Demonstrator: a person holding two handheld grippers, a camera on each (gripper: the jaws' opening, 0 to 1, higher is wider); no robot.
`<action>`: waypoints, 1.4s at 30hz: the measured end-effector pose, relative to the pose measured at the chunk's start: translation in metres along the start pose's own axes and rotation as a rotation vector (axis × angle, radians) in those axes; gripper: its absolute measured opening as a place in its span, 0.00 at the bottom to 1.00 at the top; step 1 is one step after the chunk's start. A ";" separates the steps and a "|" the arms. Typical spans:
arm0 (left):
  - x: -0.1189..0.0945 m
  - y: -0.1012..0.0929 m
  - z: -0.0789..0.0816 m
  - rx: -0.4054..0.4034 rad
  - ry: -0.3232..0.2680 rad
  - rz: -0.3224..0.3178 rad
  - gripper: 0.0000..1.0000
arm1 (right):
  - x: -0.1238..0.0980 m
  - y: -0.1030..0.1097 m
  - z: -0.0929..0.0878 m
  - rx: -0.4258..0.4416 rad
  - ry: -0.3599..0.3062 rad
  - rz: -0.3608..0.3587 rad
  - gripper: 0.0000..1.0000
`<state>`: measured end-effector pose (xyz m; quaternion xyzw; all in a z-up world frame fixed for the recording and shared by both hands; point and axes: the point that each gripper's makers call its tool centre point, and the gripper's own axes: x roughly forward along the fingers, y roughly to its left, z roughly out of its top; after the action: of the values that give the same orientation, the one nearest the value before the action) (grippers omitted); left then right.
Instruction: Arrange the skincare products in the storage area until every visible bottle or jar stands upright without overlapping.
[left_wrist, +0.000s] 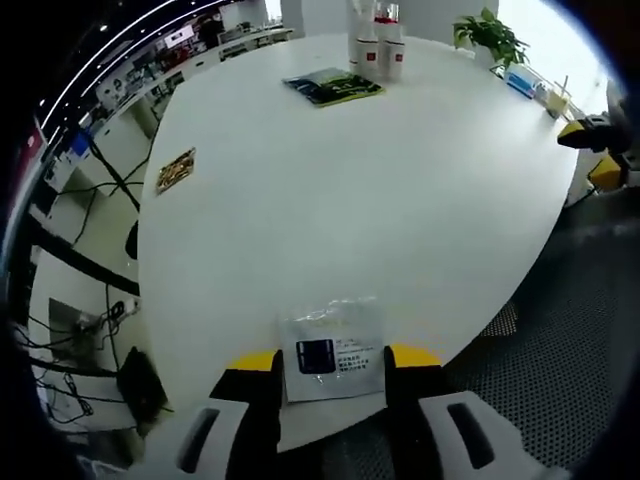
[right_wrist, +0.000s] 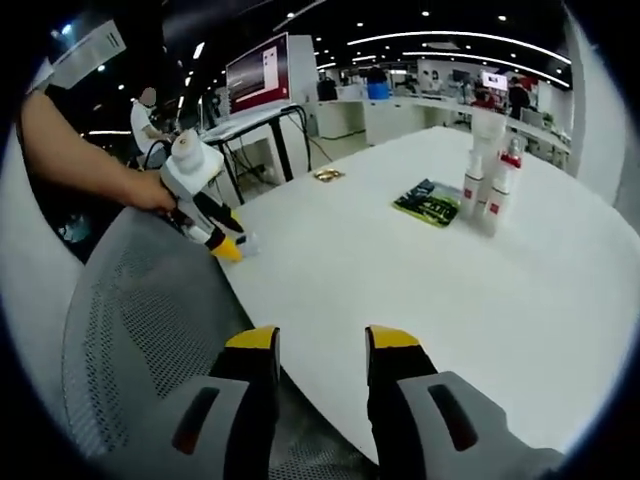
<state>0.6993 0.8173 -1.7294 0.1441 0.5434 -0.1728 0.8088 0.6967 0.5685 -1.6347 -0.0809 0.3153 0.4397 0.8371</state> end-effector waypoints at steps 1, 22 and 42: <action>0.000 0.000 0.000 0.009 0.002 0.004 0.41 | 0.000 0.002 0.001 -0.007 -0.004 0.008 0.31; -0.061 -0.072 0.068 -0.120 -0.338 0.077 0.41 | 0.003 0.031 0.001 -0.010 0.001 0.183 0.28; -0.071 -0.112 0.096 0.072 -0.564 0.085 0.41 | 0.001 0.018 0.007 0.205 -0.027 0.201 0.33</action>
<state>0.7050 0.6851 -1.6335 0.1416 0.2839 -0.1911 0.9289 0.6861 0.5827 -1.6273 0.0431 0.3536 0.4880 0.7969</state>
